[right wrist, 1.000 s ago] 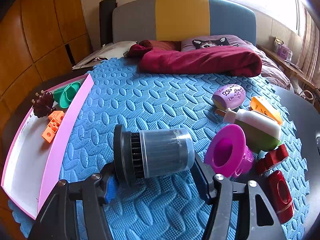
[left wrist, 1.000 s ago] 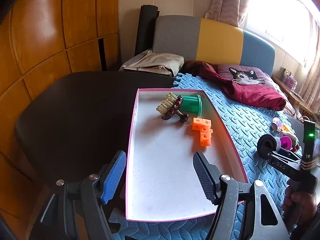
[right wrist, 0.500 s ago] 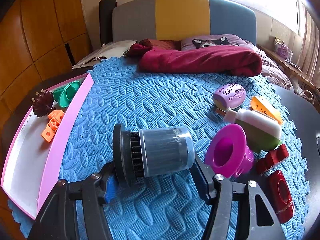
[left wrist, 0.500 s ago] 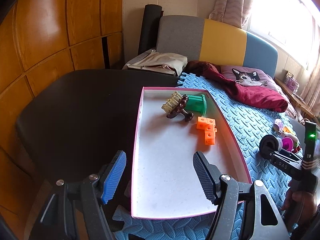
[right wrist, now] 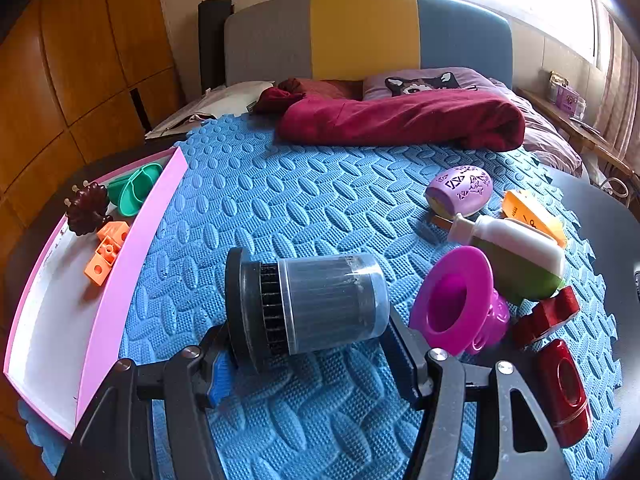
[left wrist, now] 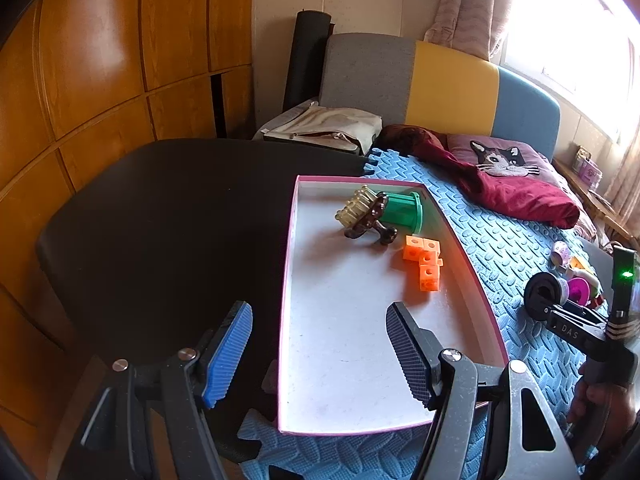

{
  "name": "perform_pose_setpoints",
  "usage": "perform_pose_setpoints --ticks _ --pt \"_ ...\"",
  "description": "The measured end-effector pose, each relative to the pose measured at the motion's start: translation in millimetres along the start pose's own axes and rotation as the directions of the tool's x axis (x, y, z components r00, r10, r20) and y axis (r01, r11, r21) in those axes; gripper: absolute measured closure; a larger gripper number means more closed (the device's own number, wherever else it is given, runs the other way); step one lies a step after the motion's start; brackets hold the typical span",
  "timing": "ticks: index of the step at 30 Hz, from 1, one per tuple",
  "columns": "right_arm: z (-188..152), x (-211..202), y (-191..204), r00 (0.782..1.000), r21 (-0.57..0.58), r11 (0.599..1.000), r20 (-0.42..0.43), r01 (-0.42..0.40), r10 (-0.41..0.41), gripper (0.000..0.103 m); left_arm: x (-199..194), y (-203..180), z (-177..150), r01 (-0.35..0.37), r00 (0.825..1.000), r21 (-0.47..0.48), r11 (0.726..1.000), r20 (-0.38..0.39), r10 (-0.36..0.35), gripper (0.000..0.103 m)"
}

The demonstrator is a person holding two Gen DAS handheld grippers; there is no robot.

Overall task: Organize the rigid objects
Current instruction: 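Withdraw the left gripper from the tray while the right holds the black cup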

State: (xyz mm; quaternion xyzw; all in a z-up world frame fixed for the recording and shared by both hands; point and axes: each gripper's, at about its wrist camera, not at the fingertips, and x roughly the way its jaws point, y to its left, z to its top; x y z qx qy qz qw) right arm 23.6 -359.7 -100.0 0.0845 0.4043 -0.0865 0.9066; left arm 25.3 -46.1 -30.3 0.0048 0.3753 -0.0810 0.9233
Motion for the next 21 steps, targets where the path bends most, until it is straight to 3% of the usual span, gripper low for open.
perform_pose_setpoints --ticks 15,18,21 --pt "0.4 -5.3 11.6 0.998 -0.05 0.997 0.017 0.065 -0.064 0.04 -6.8 16.8 -3.7 -0.032 0.999 -0.021 0.999 0.01 0.032 0.033" --pt "3.3 -9.5 14.6 0.999 -0.036 0.998 0.015 0.049 -0.049 0.04 -7.4 20.1 -4.1 -0.038 0.999 -0.027 0.999 0.01 0.038 0.033" --pt "12.7 -27.1 25.3 0.998 -0.046 0.999 0.065 0.019 -0.016 0.04 -8.7 24.5 -4.3 -0.047 0.999 -0.034 0.998 0.015 0.048 0.033"
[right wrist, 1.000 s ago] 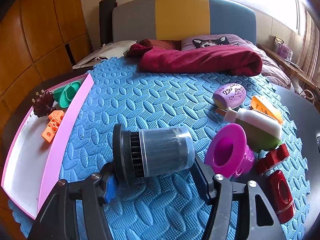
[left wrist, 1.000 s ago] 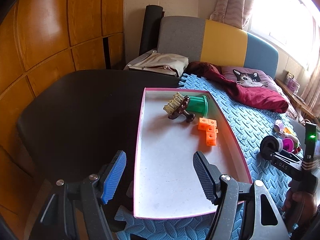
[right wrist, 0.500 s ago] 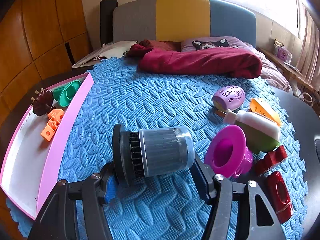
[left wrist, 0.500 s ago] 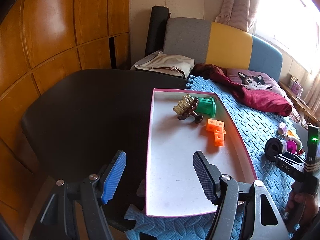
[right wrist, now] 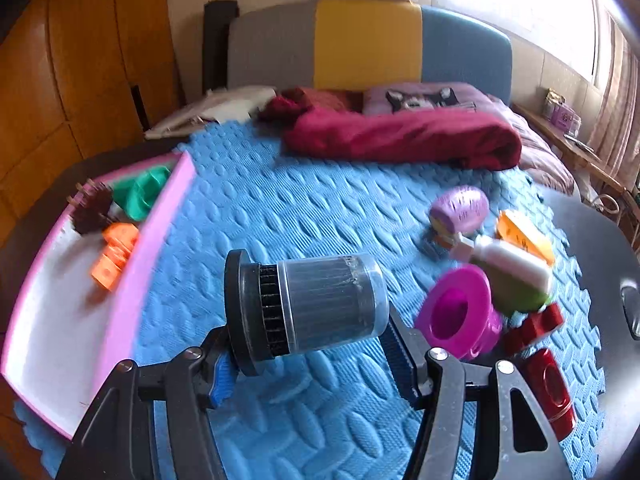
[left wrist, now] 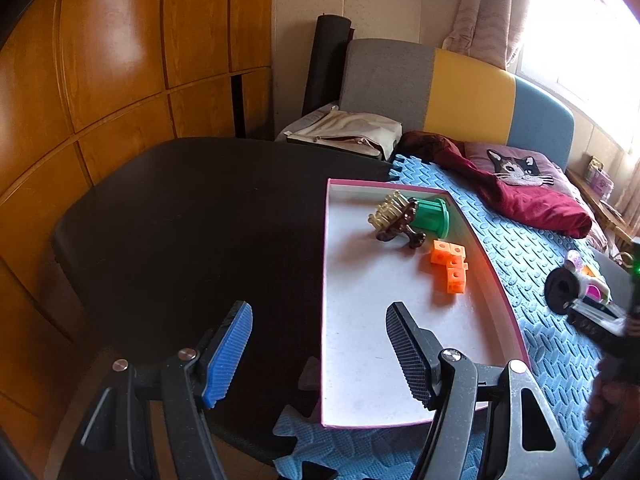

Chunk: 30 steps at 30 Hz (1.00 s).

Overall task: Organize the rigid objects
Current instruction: 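Withdraw the left gripper from the tray while the right holds the black cup, then carry the black-and-clear cup into the white tray and open the right gripper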

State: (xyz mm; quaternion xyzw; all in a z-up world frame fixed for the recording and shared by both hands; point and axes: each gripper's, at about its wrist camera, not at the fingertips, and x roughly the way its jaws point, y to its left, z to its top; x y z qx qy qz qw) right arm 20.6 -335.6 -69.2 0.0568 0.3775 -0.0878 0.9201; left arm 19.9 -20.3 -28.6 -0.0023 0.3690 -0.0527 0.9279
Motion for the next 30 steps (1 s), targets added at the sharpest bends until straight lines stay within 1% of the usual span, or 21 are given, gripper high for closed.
perform_pose_setpoints --ticks 3,6,9,12,15,18,24,30 --pt "13.0 -18.7 17.0 0.997 -0.031 0.998 0.043 -0.063 0.064 0.04 -0.3 2.2 -0.6 0.001 1.0 -0.009 1.0 0.0 -0.001 0.033" --pt "23.3 -32.4 41.8 0.989 -0.086 0.988 0.061 -0.126 0.132 0.04 -1.5 4.1 -0.5 0.0 1.0 -0.012 1.0 0.004 0.0 0.033" --pt "30.1 -36.0 70.2 0.979 -0.141 0.972 0.044 -0.19 0.198 0.04 -2.0 6.4 0.1 -0.002 1.0 -0.015 1.0 0.007 0.002 0.033" --pt "33.3 -33.9 95.5 0.969 -0.184 0.953 0.015 -0.24 0.246 0.04 -2.0 11.0 0.4 -0.005 1.0 -0.024 1.0 0.006 0.005 0.033" --pt "36.4 -30.0 115.9 0.958 -0.203 0.937 -0.011 -0.284 0.287 0.04 -1.8 13.3 0.0 -0.013 1.0 -0.027 1.0 0.005 0.013 0.033" --pt "38.2 -21.2 135.5 0.951 -0.224 0.925 -0.038 -0.306 0.305 0.04 -0.7 16.7 -0.2 -0.018 1.0 -0.035 0.999 0.002 0.018 0.033" --pt "37.5 4.2 161.6 0.94 -0.239 0.909 -0.106 -0.34 0.324 0.04 3.0 23.2 -1.0 -0.03 1.0 -0.05 0.998 -0.006 0.03 0.033" --pt "33.9 32.5 184.8 0.936 -0.259 0.903 -0.169 -0.343 0.308 0.04 9.7 30.1 -2.8 -0.041 0.999 -0.065 0.997 -0.025 0.039 0.033"
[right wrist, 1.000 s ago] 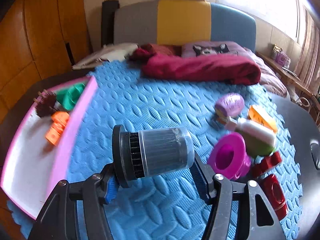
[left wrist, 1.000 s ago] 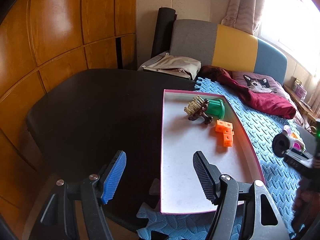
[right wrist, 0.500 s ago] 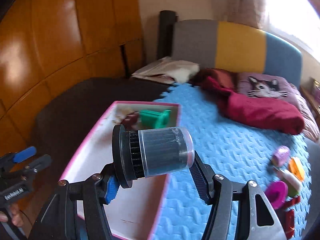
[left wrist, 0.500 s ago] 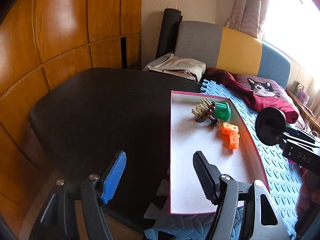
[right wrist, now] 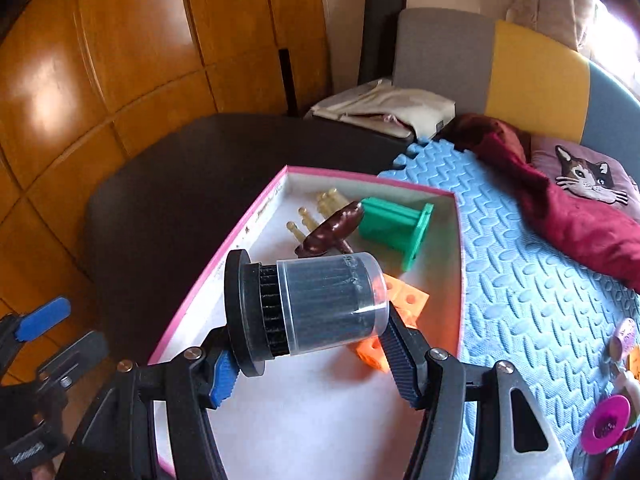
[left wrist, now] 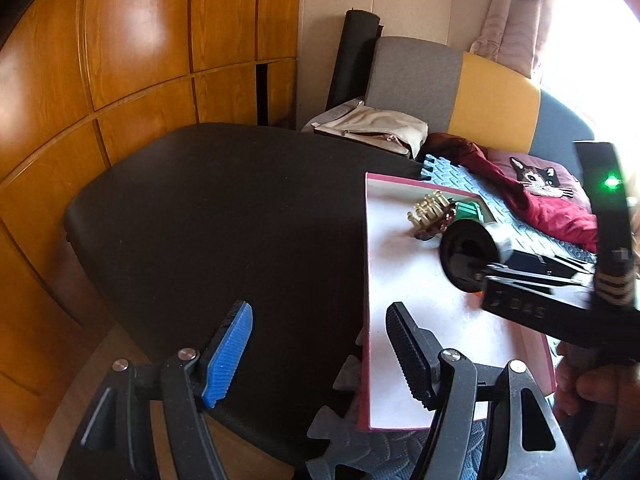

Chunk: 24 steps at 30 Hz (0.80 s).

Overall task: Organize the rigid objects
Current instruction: 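Carry the black-and-clear cup into the white tray and open the right gripper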

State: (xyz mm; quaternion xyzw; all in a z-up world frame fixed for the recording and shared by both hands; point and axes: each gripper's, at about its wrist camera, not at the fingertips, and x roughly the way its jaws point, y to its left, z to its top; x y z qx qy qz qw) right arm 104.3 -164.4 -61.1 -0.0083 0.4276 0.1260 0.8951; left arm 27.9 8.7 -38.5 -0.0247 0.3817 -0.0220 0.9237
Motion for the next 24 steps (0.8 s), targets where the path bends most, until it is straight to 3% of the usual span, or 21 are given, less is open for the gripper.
perform_pose_setpoints --ticks 7,24 --pt "2.3 34.5 -4.8 0.997 0.024 0.999 -0.079 0.025 -0.023 0.039 4.1 1.7 -2.1 -0.007 1.0 0.0 1.0 -0.013 0.007 0.033" --pt "-9.1 -18.8 -11.5 0.999 0.069 0.997 0.038 -0.02 0.017 0.032 -6.7 -8.2 -1.7 0.008 1.0 0.029 1.0 0.008 -0.009 0.033"
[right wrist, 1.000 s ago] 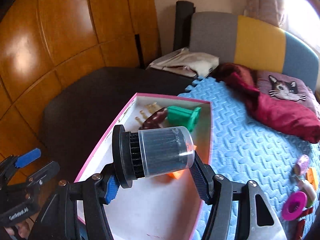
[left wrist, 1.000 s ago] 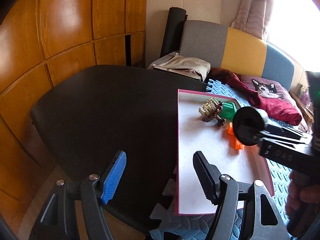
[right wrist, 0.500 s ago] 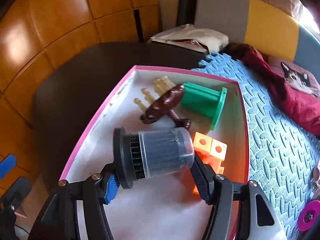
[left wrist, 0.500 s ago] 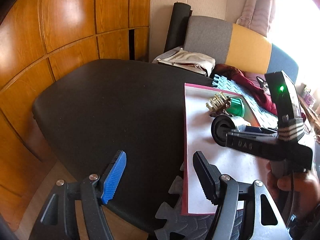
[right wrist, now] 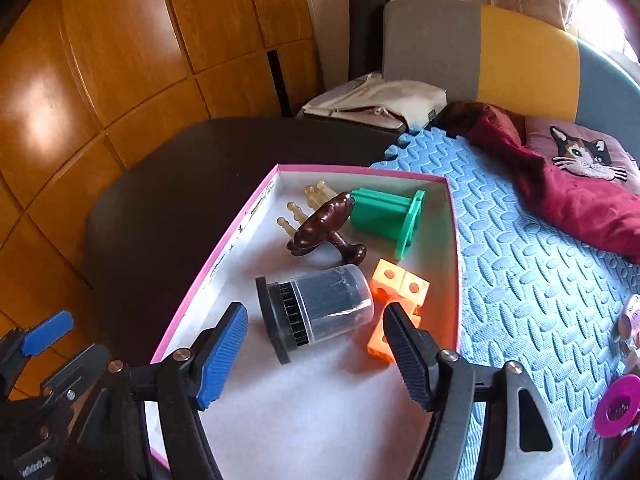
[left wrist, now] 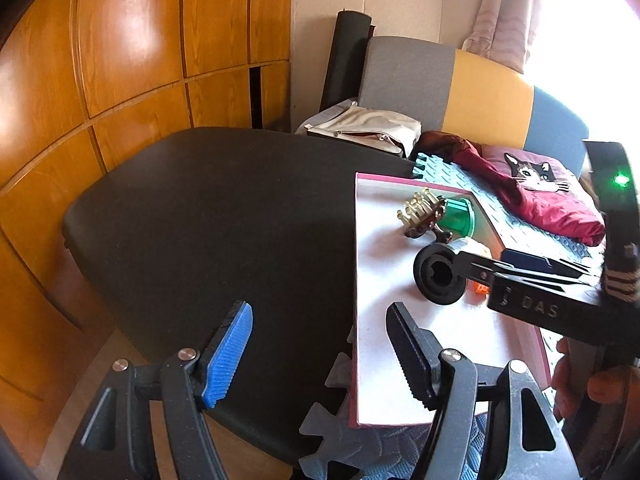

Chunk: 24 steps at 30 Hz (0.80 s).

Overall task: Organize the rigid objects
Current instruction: 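Carry the black-and-clear cup into the white tray and open the right gripper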

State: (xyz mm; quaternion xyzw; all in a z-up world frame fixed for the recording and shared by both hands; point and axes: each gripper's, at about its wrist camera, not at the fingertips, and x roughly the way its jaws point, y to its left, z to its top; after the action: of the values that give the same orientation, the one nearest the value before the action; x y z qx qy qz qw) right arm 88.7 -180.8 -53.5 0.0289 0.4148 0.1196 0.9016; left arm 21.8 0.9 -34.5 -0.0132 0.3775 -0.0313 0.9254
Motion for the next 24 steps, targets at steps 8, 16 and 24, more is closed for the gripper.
perform_pose_setpoints --ticks 8,16,24 --pt "-13.4 -36.9 -9.7 0.998 0.001 0.999 0.057 0.034 -0.034 0.032 -5.1 -5.2 0.7 0.009 1.0 0.014 1.0 0.009 -0.009 0.033" --pt "-30.8 -68.1 -36.8 0.993 0.051 0.996 0.088 0.08 -0.084 0.032 -9.2 -10.8 0.4 0.02 1.0 0.03 0.999 0.012 -0.02 0.029" --pt "-45.1 -99.0 -78.4 0.981 0.122 0.982 0.109 0.146 -0.16 0.032 -9.7 -19.6 1.6 0.032 0.999 0.049 0.998 0.01 -0.033 0.029"
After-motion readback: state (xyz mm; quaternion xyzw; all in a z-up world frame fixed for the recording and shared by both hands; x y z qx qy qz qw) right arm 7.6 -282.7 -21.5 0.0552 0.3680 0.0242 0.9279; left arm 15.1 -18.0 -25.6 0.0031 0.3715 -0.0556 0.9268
